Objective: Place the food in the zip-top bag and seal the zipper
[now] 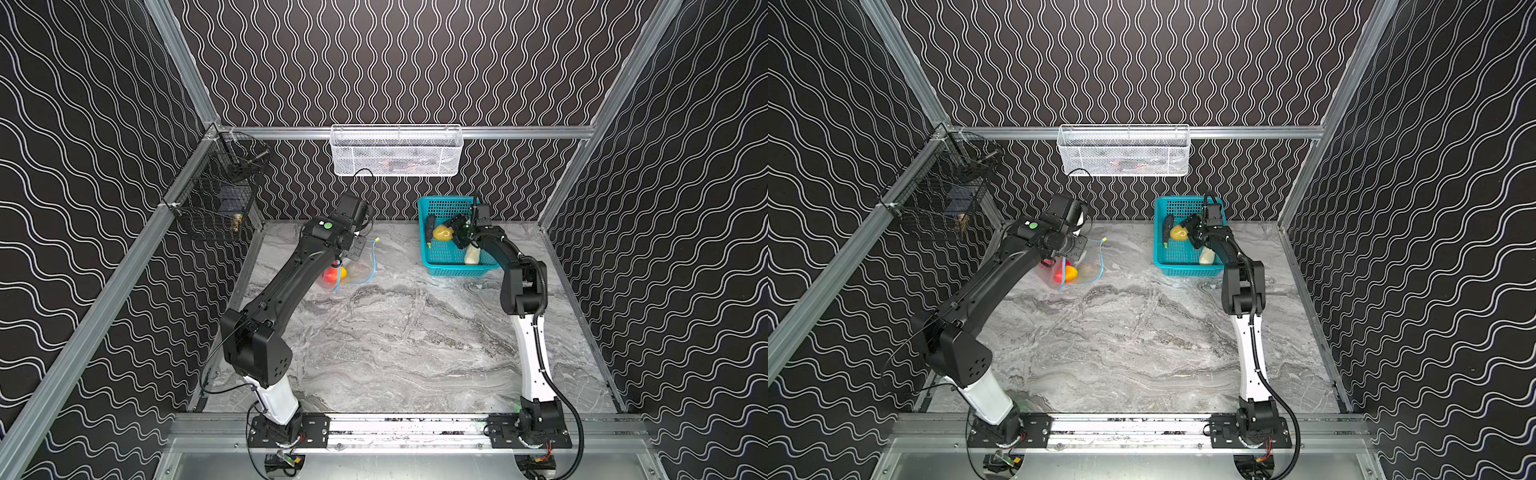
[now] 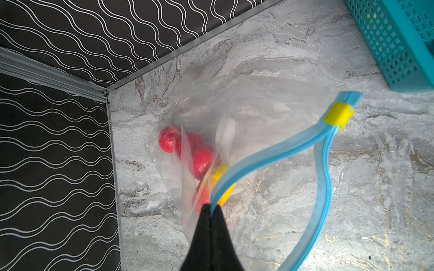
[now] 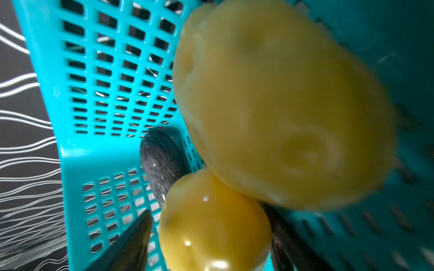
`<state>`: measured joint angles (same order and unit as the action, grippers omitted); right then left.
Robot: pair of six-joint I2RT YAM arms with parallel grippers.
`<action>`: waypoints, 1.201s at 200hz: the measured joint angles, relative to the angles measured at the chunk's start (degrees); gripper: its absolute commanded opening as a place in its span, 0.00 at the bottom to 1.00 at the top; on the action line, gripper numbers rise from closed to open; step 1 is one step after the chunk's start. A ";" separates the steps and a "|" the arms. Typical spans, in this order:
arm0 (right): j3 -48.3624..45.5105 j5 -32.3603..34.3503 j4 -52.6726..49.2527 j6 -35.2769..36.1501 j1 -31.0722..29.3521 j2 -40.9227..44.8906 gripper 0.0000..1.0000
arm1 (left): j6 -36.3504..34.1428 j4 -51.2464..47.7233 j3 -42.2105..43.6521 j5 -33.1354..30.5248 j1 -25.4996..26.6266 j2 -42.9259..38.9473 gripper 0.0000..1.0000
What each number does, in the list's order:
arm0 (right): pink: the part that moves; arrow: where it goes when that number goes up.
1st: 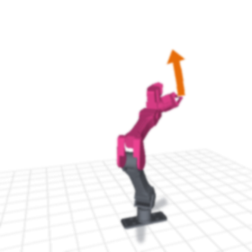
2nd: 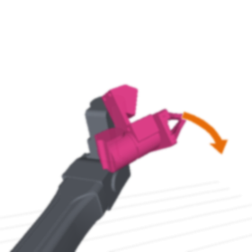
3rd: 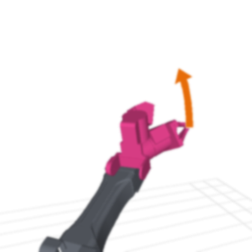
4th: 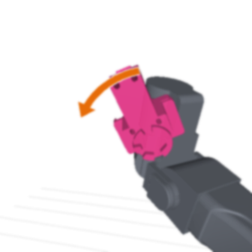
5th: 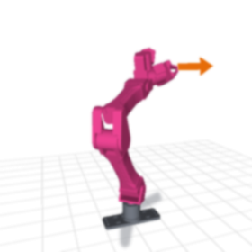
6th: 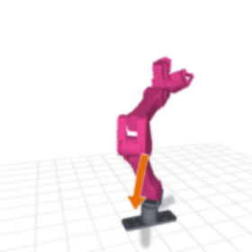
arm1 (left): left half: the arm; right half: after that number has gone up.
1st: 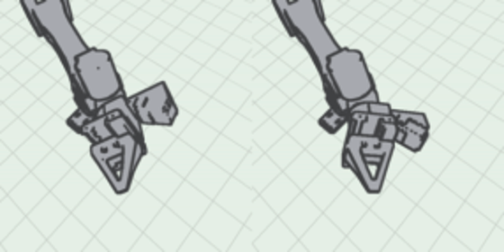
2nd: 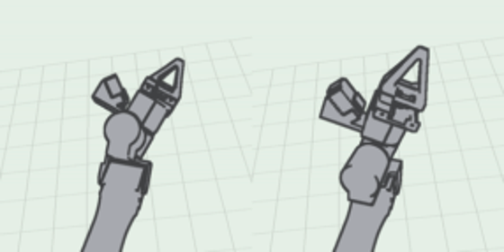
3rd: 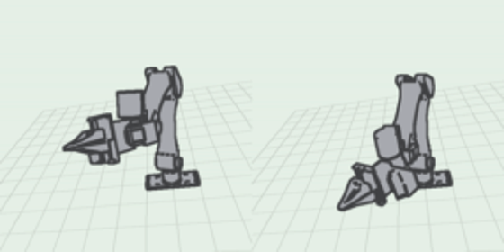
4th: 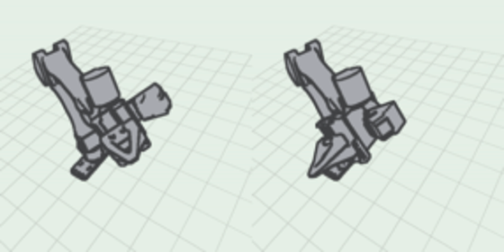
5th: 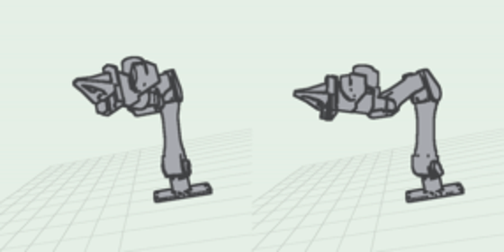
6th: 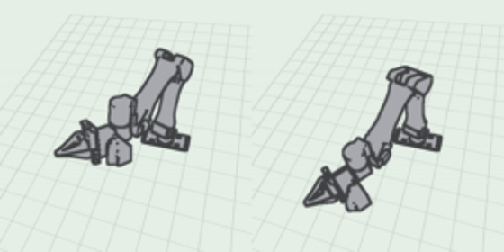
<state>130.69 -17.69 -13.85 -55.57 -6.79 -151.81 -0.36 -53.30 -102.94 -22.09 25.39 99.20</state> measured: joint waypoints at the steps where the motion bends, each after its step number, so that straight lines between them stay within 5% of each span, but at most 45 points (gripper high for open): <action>1: 0.00 0.00 0.07 -0.11 0.00 -0.04 0.69 | 0.00 0.00 0.00 0.00 0.00 0.00 0.00; 48: -1.75 -0.17 1.60 -0.98 -0.07 0.26 0.59 | 0.00 0.00 -0.22 0.00 -0.04 0.00 0.00; 152: -30.99 0.85 4.81 4.15 -0.98 18.08 0.53 | 0.02 0.13 0.57 0.68 -1.03 -1.95 0.00; 240: -45.59 2.43 0.02 10.21 -2.05 29.68 0.52 | 0.17 1.22 3.10 1.75 -2.14 -4.28 0.00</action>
<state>85.10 -15.27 -13.82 -45.36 -8.84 -122.13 -0.19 -52.07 -99.83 -20.34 23.24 94.91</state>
